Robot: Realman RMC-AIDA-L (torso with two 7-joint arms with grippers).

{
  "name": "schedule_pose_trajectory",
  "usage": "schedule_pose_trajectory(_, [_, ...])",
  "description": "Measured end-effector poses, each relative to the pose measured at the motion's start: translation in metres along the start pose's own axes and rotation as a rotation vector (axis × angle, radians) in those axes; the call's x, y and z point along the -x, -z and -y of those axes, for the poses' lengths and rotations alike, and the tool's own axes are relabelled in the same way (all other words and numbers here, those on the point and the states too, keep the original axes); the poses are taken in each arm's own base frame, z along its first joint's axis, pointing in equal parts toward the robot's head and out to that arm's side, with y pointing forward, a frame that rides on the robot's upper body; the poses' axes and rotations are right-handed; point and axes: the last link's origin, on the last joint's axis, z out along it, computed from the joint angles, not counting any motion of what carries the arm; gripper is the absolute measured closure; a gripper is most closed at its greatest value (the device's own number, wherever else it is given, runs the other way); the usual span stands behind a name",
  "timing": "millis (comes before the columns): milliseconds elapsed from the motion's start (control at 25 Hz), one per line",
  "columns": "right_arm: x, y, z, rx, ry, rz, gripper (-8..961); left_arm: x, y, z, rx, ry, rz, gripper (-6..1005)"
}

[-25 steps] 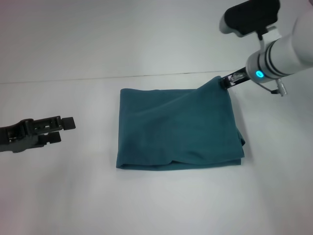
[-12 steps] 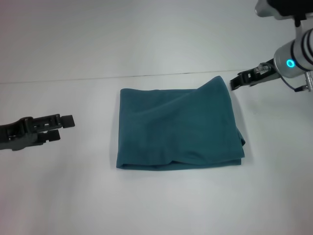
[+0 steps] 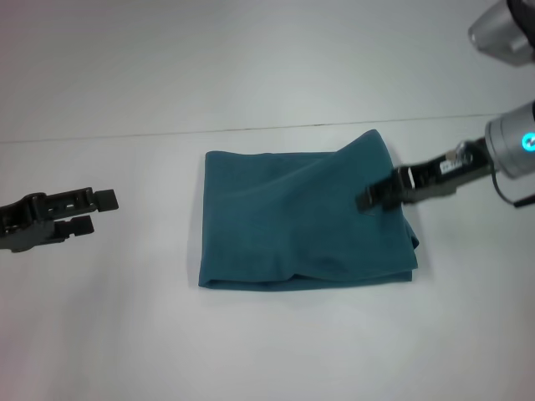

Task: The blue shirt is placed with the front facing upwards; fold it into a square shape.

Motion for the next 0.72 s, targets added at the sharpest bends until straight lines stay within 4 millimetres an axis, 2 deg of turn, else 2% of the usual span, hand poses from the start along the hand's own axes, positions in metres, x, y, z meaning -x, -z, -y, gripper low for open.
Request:
schedule_pose_trajectory(200, [-0.014,-0.008,0.000,0.027,-0.031,-0.065,394,-0.001,-0.002,-0.001,0.003,-0.002,0.001,113])
schedule_pose_trajectory(480, [-0.030,-0.020,0.017,-0.010,-0.091,-0.095,395,0.000,-0.002,-0.001,0.005,-0.002,0.002,114])
schedule_pose_trajectory(720, [-0.029,-0.013,0.032,-0.108,-0.122,-0.095,398,0.001,-0.002,-0.001,0.005,-0.002,0.002,114])
